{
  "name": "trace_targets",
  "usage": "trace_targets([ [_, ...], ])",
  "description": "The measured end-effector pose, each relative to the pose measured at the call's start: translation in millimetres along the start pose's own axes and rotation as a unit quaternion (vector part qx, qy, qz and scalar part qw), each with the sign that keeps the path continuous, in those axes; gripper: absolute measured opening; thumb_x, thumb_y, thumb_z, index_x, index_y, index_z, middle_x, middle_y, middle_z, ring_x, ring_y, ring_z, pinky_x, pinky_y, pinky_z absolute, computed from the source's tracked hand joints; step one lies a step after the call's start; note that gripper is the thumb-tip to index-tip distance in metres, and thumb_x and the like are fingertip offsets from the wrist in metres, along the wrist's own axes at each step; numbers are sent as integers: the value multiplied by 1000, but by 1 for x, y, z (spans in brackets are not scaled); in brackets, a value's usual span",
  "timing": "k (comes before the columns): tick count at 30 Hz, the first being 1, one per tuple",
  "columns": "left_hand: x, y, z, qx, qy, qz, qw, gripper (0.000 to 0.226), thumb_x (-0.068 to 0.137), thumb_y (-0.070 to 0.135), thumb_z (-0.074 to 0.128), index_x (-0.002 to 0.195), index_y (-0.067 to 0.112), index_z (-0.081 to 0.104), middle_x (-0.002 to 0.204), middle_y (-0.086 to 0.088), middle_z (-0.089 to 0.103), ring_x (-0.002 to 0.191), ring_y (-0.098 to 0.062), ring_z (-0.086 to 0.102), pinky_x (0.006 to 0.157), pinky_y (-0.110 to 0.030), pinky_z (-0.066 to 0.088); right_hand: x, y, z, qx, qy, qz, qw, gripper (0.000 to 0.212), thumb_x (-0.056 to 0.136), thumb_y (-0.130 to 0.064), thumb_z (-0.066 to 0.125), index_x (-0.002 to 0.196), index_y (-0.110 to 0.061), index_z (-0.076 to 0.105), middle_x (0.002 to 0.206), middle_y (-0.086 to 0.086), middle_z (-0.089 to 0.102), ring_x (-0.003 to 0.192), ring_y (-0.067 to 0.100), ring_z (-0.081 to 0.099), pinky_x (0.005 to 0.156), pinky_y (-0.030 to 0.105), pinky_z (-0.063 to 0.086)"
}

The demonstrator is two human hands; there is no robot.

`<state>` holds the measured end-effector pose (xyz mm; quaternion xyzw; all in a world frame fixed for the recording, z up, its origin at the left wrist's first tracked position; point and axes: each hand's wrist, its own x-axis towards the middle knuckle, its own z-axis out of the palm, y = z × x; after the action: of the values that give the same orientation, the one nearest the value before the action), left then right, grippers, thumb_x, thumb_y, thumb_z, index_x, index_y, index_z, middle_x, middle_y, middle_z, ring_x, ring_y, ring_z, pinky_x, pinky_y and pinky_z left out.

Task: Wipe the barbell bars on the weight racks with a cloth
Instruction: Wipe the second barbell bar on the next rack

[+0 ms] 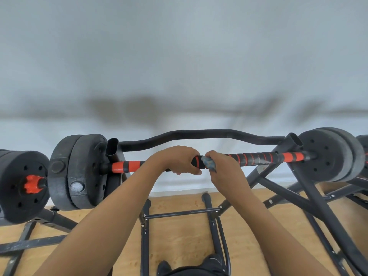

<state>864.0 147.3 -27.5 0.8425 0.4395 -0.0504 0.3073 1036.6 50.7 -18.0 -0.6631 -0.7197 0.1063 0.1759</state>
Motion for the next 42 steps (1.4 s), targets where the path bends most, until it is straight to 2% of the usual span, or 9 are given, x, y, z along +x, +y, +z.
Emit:
trace_targets([
  [7,3,-3,-1,-18,-29,11,999,30,91,46,74,108,28,56,90,-2,68,68,-14,66,65,-27,61,-38,24,19,43,-49,42,997,2,101,-29,57,101,-30,56,84,-14,64,74,9,62,70,29,57],
  [11,4,-3,-1,-32,-28,8,999,30,90,46,75,107,28,57,89,-2,68,67,-14,66,63,-26,60,-45,35,1,127,19,63,990,10,98,-38,62,104,-30,62,92,-19,60,81,3,60,73,20,53],
  [17,-2,5,0,-13,-9,-9,1000,38,89,60,72,105,29,57,87,1,67,74,-19,71,67,-30,61,-8,47,-40,108,76,25,991,10,99,-35,63,102,-26,68,95,-16,63,86,5,62,76,30,58],
  [20,-7,17,6,158,67,-27,985,54,88,78,58,99,26,51,82,6,60,72,-15,62,64,-30,48,20,48,-45,30,62,-19,997,6,98,-31,64,101,-28,68,95,-14,61,85,9,60,76,33,57],
  [22,-9,28,18,251,161,-23,954,48,94,71,55,102,24,47,83,8,54,73,-15,56,64,-31,41,37,44,-42,-7,25,-46,999,6,96,-30,63,99,-28,69,96,-12,58,83,11,58,72,34,56],
  [28,1,40,49,267,273,-49,923,27,98,44,56,92,21,44,68,6,48,59,-19,54,58,-30,44,38,36,-25,-49,-49,-71,995,20,99,-24,53,82,-19,63,82,-2,48,71,17,53,64,29,49],
  [33,7,40,34,216,187,-62,956,26,94,47,63,95,23,53,71,7,54,68,-15,61,67,-29,51,33,48,-24,-10,-61,-111,992,12,97,-16,62,92,-16,73,90,-7,47,69,14,53,62,29,50],
  [37,18,33,14,70,10,-80,994,27,91,52,70,93,26,62,77,2,65,72,-16,66,71,-30,58,32,55,-30,-8,-90,-135,987,12,95,-15,63,101,-16,73,94,-7,49,72,18,57,68,38,55],
  [42,29,27,-12,-112,-173,-96,974,40,89,53,75,95,13,71,73,-7,71,59,-19,63,69,-33,58,30,63,-36,-7,-109,-174,979,19,101,-26,56,113,-20,70,98,-8,49,73,17,58,67,36,55],
])
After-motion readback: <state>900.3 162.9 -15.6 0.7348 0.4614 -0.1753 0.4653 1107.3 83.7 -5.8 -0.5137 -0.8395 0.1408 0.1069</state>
